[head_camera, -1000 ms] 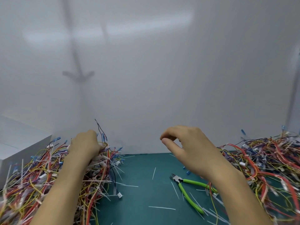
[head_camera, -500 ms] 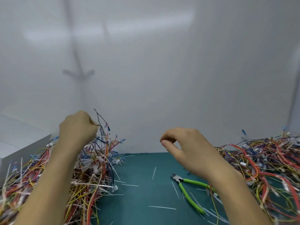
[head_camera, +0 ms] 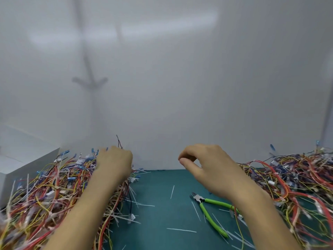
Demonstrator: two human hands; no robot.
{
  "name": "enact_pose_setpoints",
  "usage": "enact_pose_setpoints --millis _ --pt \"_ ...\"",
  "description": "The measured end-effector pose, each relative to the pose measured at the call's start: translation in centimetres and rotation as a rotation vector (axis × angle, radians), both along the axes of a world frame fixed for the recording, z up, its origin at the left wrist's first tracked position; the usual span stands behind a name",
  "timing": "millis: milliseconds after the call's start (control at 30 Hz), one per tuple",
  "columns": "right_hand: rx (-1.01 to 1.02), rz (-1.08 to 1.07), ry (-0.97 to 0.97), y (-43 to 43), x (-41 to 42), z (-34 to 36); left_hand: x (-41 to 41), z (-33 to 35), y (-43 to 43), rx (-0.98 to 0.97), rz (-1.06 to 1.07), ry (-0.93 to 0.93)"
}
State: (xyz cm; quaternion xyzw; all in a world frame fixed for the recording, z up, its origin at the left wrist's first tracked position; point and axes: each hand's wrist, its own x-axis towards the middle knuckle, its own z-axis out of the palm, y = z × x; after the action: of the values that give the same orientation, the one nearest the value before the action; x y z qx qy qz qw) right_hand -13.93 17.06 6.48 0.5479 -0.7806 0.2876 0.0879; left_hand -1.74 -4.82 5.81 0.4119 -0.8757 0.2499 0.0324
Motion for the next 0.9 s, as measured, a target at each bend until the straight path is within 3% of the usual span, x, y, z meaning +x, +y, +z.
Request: enact_pose_setpoints --millis 100,300,433,667,900 --pt "0.011 0.003 0.007 0.0 0.0 0.0 -2.1 -1.7 1.0 -0.084 0.013 -0.098" --pt "0.007 0.009 0.001 0.1 -0.1 0.0 -4.0 -4.0 1.2 -0.150 0.060 -0.116" --pt "0.014 0.009 -0.005 0.1 -0.2 0.0 -4.7 -4.3 0.8 -0.114 0.077 -0.078" --pt "0.035 0.003 -0.024 0.2 -0.4 -0.1 -4.9 -3.4 -0.2 -0.070 0.127 -0.192" --pt "0.040 0.003 -0.036 0.3 -0.5 0.0 -5.1 -1.4 0.3 -0.059 0.117 -0.104"
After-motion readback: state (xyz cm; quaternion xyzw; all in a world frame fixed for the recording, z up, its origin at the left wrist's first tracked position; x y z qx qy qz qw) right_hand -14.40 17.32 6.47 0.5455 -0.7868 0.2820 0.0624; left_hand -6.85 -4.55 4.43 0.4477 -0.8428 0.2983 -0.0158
